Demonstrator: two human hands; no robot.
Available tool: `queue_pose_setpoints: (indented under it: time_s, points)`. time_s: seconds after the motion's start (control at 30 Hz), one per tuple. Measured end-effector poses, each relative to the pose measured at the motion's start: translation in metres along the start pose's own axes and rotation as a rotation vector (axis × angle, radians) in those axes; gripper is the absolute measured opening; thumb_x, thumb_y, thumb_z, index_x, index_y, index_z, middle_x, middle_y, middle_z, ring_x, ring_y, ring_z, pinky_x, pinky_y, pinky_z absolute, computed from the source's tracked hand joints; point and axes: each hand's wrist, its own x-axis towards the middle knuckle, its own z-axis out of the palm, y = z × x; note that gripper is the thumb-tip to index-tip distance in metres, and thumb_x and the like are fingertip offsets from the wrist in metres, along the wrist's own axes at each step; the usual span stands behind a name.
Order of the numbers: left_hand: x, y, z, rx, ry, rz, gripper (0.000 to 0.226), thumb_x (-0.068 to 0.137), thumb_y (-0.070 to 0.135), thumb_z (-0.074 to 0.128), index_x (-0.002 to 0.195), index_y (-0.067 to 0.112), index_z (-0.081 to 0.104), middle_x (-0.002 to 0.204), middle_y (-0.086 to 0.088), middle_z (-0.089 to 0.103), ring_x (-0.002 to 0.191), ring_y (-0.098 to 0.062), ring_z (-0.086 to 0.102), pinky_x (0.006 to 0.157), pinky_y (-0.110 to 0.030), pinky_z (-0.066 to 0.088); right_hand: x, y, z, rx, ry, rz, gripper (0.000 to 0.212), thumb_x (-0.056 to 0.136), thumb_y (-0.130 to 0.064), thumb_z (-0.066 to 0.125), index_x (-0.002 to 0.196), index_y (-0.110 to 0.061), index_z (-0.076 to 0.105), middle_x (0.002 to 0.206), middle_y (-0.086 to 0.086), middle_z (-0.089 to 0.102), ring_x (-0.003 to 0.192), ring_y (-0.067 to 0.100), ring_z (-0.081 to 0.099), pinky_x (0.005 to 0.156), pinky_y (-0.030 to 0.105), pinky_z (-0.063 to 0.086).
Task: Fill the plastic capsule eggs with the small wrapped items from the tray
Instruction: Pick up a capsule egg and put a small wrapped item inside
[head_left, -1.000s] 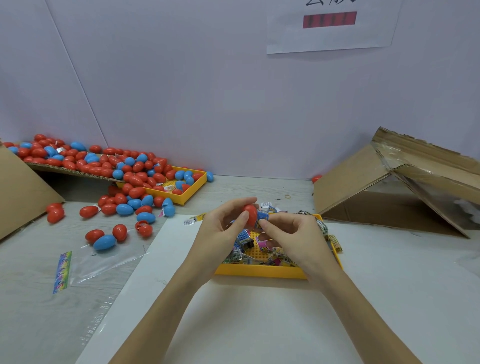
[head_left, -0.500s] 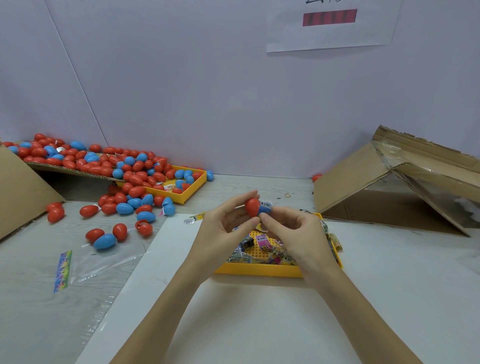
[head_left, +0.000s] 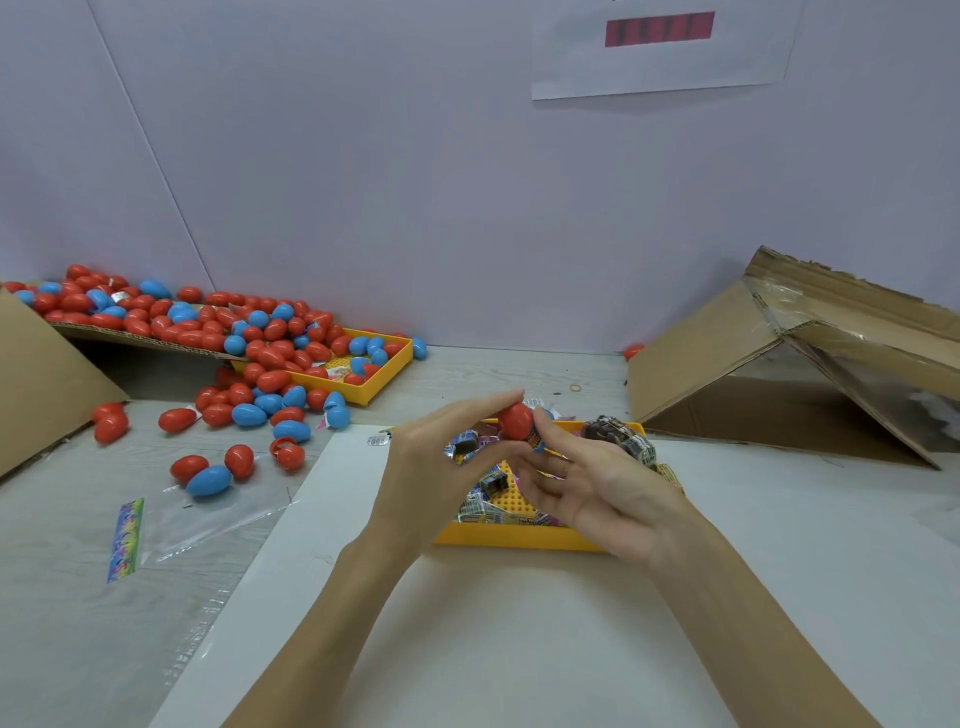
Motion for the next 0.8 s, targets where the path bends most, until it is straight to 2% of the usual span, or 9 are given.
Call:
queue_pose_setpoints:
  time_s: [0.17, 0.27, 0.47, 0.63, 0.73, 0.8]
  points:
    - [0.0005, 0.0016, -0.0024, 0.018, -0.017, 0.007, 0.057, 0.077, 0.023, 0.081, 0.132, 0.016, 0.064, 0.117, 0.006, 0.072, 0.102, -0.009, 0.072, 0.093, -0.015, 0.053, 0.0003, 0.0033, 0.002, 0.042, 0.034, 0.006, 0.036, 0.072, -0.028, 0.085, 0.096, -0.002, 0.081, 0.097, 0.017, 0.075, 0.082, 0.021, 0.075, 0.069, 0.025, 0.061]
    - [0.0006, 0.0019, -0.003, 0.012, -0.014, -0.014, 0.058, 0.078, 0.027, 0.078, 0.132, 0.018, 0.061, 0.114, 0.007, 0.073, 0.101, -0.009, 0.073, 0.091, -0.016, 0.055, -0.0001, 0.0036, 0.0034, 0.086, 0.024, 0.03, 0.032, 0.069, -0.027, 0.086, 0.088, -0.002, 0.082, 0.092, 0.016, 0.074, 0.079, 0.021, 0.074, 0.065, 0.024, 0.059]
    - [-0.0001, 0.0017, -0.0013, -0.065, -0.006, -0.035, 0.05, 0.081, 0.024, 0.075, 0.13, 0.022, 0.063, 0.113, 0.013, 0.071, 0.1, -0.004, 0.073, 0.09, -0.017, 0.056, -0.001, 0.0038, 0.0061, 0.133, 0.015, 0.036, 0.029, 0.069, -0.026, 0.087, 0.085, -0.002, 0.082, 0.086, 0.014, 0.071, 0.074, 0.019, 0.071, 0.063, 0.023, 0.058]
    - [-0.0009, 0.0027, 0.0011, -0.077, 0.01, 0.019, 0.043, 0.085, 0.021, 0.071, 0.127, 0.016, 0.063, 0.115, 0.025, 0.065, 0.103, 0.013, 0.066, 0.088, -0.01, 0.053, 0.0001, 0.0048, 0.0063, 0.145, 0.014, 0.012, 0.025, 0.072, -0.026, 0.086, 0.083, -0.004, 0.081, 0.081, 0.012, 0.068, 0.073, 0.017, 0.068, 0.065, 0.023, 0.058]
    - [-0.0017, 0.0033, 0.0043, -0.167, 0.023, -0.038, 0.043, 0.085, 0.022, 0.075, 0.128, 0.017, 0.068, 0.117, 0.016, 0.071, 0.106, 0.001, 0.07, 0.093, -0.017, 0.054, 0.0001, 0.0035, 0.0031, 0.034, 0.03, -0.061, 0.025, 0.082, -0.031, 0.081, 0.084, -0.006, 0.081, 0.084, 0.01, 0.07, 0.075, 0.015, 0.068, 0.066, 0.02, 0.057]
    - [-0.0017, 0.0042, 0.0047, -0.218, -0.014, -0.084, 0.048, 0.085, 0.022, 0.078, 0.132, 0.018, 0.067, 0.121, 0.011, 0.073, 0.111, -0.006, 0.07, 0.097, -0.023, 0.055, -0.0002, 0.0043, 0.0012, -0.113, 0.059, -0.156, 0.028, 0.086, -0.034, 0.077, 0.093, -0.007, 0.082, 0.091, 0.008, 0.073, 0.079, 0.013, 0.068, 0.07, 0.02, 0.057]
